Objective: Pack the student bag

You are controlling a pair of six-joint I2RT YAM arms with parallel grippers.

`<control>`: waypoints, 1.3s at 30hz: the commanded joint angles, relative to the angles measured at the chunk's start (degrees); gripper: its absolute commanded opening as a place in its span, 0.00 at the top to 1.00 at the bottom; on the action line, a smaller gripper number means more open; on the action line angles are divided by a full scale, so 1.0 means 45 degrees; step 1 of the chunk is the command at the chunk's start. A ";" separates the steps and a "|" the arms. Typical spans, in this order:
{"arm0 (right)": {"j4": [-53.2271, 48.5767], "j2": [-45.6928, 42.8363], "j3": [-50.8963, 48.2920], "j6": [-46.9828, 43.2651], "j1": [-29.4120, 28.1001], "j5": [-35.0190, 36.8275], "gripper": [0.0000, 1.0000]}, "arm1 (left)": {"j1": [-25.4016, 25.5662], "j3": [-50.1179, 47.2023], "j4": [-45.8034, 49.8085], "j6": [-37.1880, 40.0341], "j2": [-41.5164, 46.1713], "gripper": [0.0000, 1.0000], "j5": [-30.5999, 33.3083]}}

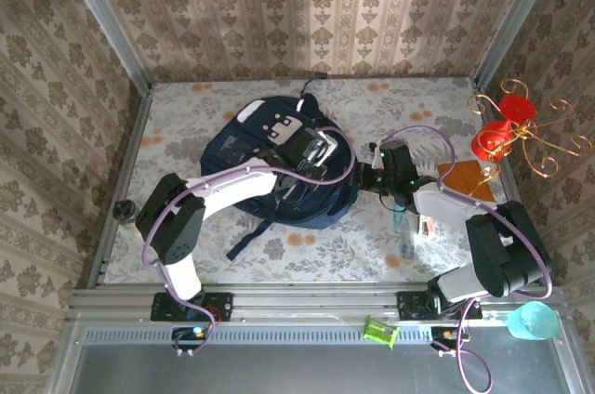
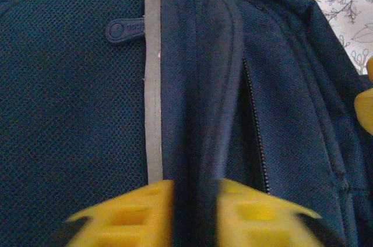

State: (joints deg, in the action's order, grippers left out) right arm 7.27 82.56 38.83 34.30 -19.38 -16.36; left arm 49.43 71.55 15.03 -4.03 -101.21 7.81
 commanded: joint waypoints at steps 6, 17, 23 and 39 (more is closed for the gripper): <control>-0.5037 -0.2138 0.0699 -0.0554 -0.0050 0.3912 0.39 | -0.1274 -0.1666 -0.1687 -0.1057 0.2757 1.00 -0.1848; -0.8806 -0.1827 0.0607 -0.0153 0.0202 0.6744 0.20 | -0.2711 -0.3606 -0.3742 -0.2400 0.4737 1.00 -0.3369; -0.8744 -0.0379 0.0732 -0.0065 0.0342 0.6449 0.24 | -0.2915 -0.3879 -0.3991 -0.2595 0.4861 1.00 -0.3653; -0.6994 -0.0347 0.0920 -0.1006 0.0583 0.5057 0.71 | -0.3203 -0.4286 -0.4242 -0.2936 0.5069 1.00 -0.3800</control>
State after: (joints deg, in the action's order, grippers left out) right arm -26.74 84.73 42.06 31.22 -16.64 8.32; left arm 36.03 52.93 -1.06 -15.79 -80.47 -9.28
